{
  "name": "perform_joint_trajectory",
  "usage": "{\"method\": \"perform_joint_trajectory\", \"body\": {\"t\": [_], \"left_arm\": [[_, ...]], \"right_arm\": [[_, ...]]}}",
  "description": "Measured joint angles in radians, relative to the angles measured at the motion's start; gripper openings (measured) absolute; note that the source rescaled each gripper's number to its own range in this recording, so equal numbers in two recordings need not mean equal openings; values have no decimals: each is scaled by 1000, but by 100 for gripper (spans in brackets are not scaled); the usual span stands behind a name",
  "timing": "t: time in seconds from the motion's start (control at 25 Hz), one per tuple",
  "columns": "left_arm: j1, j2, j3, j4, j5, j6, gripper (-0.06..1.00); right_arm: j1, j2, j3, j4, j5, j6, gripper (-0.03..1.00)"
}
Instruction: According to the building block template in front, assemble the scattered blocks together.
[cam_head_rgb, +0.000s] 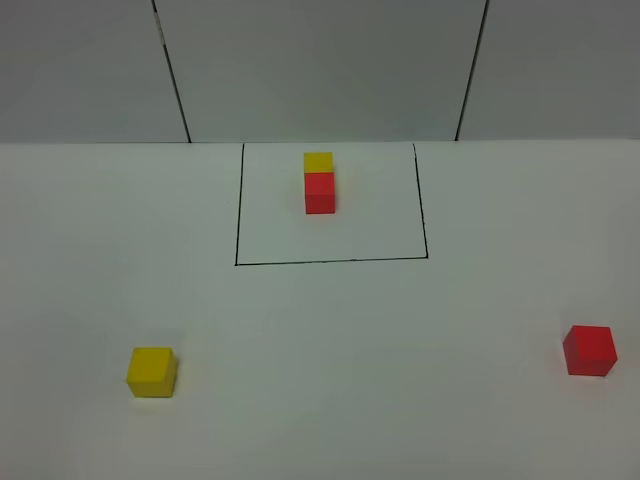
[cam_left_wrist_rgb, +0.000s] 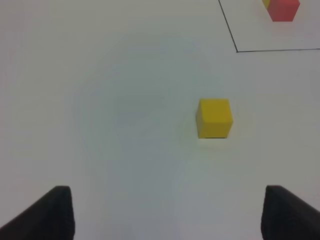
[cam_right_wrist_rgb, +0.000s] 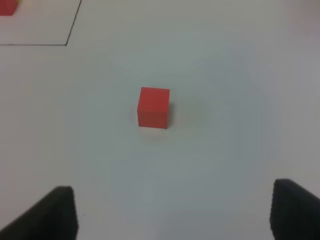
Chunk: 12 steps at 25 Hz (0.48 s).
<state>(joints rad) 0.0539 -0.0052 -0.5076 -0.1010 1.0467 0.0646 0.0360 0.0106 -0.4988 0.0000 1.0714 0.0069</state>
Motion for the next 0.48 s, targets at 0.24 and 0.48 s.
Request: {"method": "perform_joint_trajectory", "body": {"t": [0.24, 0.48], "left_arm": [[0, 0, 0, 0, 0, 0, 77], [0, 0, 0, 0, 0, 0, 77]], "right_arm": [[0, 0, 0, 0, 0, 0, 62], [0, 0, 0, 0, 0, 0, 62]]}}
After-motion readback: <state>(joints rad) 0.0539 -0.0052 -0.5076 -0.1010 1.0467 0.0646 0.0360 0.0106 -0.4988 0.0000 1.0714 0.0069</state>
